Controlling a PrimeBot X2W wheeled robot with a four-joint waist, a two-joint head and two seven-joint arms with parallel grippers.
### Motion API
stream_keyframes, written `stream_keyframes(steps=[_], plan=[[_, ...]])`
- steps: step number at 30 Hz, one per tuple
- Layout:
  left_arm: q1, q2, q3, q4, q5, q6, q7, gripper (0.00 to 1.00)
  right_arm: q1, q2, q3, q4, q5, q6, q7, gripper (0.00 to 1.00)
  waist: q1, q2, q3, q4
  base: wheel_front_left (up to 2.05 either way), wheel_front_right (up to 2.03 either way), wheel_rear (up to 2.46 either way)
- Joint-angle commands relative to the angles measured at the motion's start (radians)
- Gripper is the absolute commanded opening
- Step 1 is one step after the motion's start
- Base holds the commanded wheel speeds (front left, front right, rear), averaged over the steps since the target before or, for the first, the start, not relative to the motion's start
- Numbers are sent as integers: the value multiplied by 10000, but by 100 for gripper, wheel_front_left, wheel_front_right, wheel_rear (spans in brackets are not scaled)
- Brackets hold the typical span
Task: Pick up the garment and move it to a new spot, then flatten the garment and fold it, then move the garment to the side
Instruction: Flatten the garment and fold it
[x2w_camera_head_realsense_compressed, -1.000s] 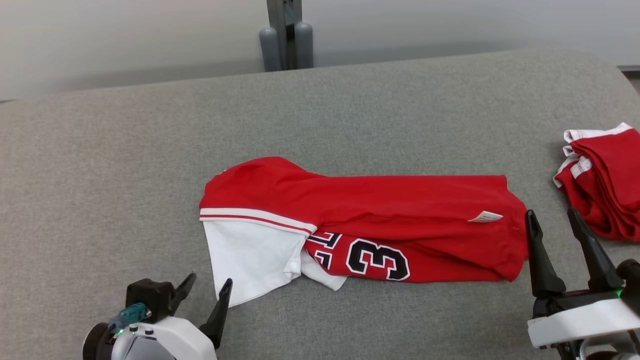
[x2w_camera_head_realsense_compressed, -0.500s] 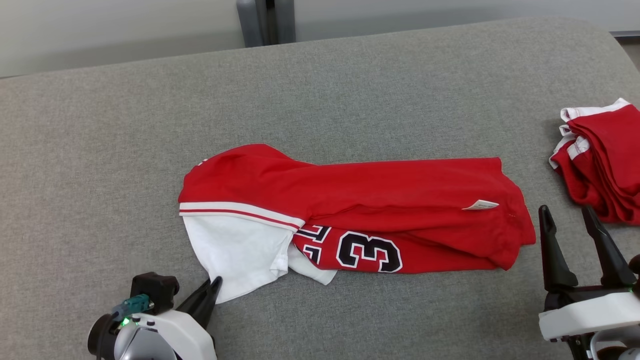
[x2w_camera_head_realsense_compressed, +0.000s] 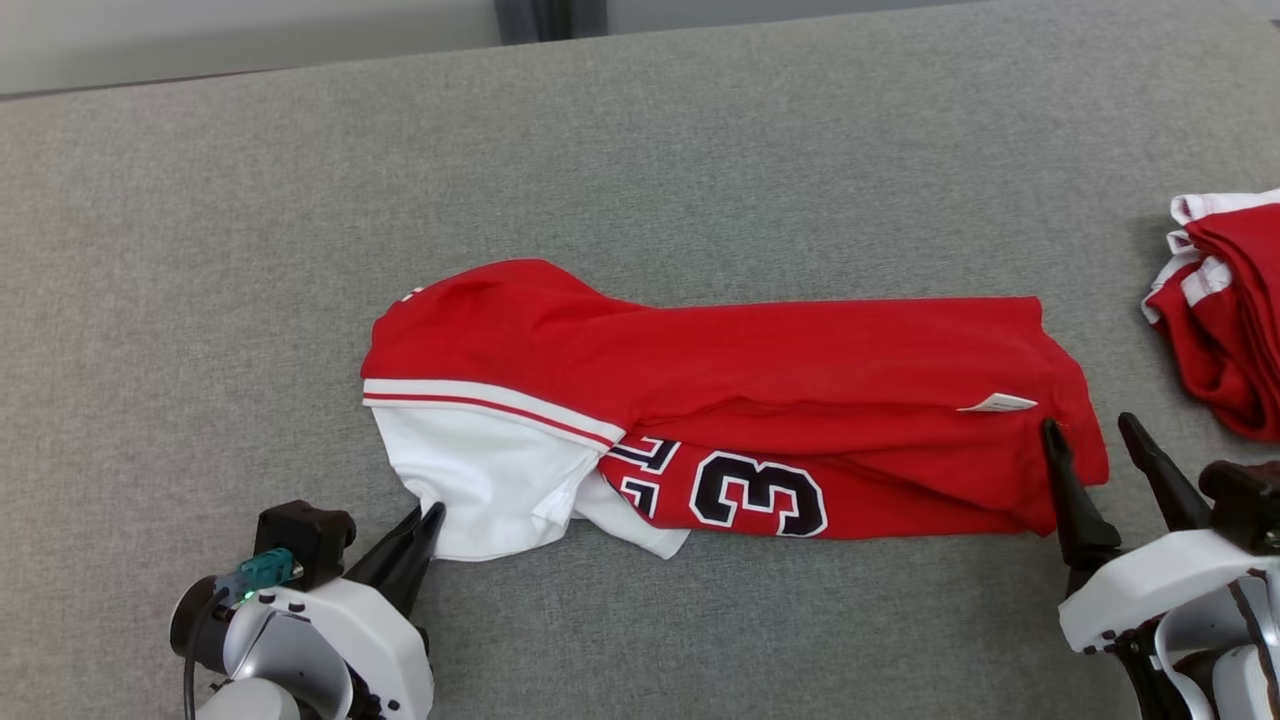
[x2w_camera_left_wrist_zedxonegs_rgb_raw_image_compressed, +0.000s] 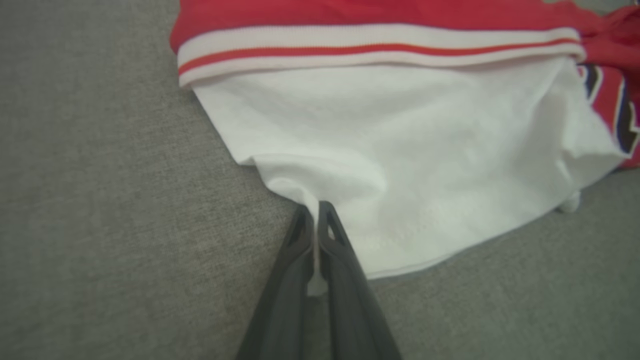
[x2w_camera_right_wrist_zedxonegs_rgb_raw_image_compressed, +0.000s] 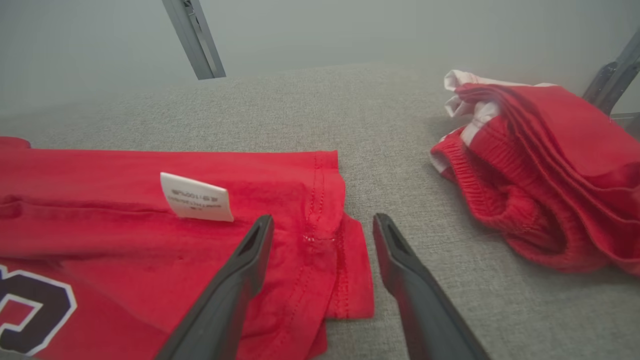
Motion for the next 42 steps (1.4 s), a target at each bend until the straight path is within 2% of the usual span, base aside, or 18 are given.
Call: stream_keyframes(steps=[1, 4, 5, 6, 7, 9, 10, 11, 15, 19, 24, 32, 37, 42], plan=[[-138, 44, 7, 136, 54, 24, 1, 0, -135, -99, 29, 88, 65, 1, 40, 100, 0, -1, 77, 74, 0, 0, 0], [-196, 27, -9, 189, 65, -5, -43, 0, -340, -161, 165, 453, 219, 1, -22, 100, 0, -1, 158, 157, 0, 0, 0], [-223, 25, -4, 207, 69, -5, -78, 0, -390, -136, 194, 575, 314, 1, -23, 89, 0, -1, 176, 174, 0, 0, 0], [-245, 31, -6, 223, 71, -12, -99, 0, -413, -135, 237, 682, 337, 1, -4, 60, 0, -1, 187, 190, 0, 0, 0], [-263, 29, -11, 233, 78, -16, -128, 0, -449, -156, 286, 766, 378, 1, -22, 45, 0, -1, 196, 203, 0, 0, 0], [-312, 24, -8, 233, 101, 8, -194, 0, -561, -194, 358, 888, 457, 1, -149, 23, 0, -1, 221, 226, 0, 0, 0], [-338, 29, 5, 220, 122, 20, -251, 0, -600, -191, 393, 910, 480, 1, -205, 4, 0, -1, 226, 232, 0, 0, 0], [-356, 38, 33, 197, 138, 46, -288, 0, -591, -175, 418, 908, 468, 1, -272, 0, 0, -1, 226, 234, 0, 0, 0], [-448, 74, 187, 2, 206, 167, -660, 0, -533, -137, 373, 555, 366, 1, -680, 0, 0, -1, 176, 212, 0, 0, 0], [-561, 176, 592, -555, 318, 473, -1228, 0, -537, -48, 180, -191, 230, 1, -1220, 0, 0, -1, -32, 153, 0, 0, 0], [-804, 366, 1241, -1798, 570, 1015, -1885, 0, -813, 63, -16, -1323, 395, 1, -1563, 0, 0, -1, -432, 125, 0, 0, 0], [-2127, 643, 2271, -3940, 1135, 1716, -2572, 0, -1769, -200, -177, -2767, 624, 1, -1496, 0, 0, -1, -1151, 240, 0, 0, 0], [-3317, 842, 2491, -4964, 1588, 1898, -2544, 0, -2388, -301, -254, -3322, 824, 1, -1441, 0, 0, -1, -1636, 304, 0, 0, 0], [-4047, 950, 2437, -5485, 1800, 1849, -2239, 0, -2602, -344, -339, -3757, 886, 1, -1428, 0, 0, -1, -1988, 270, 0, 0, 0]])
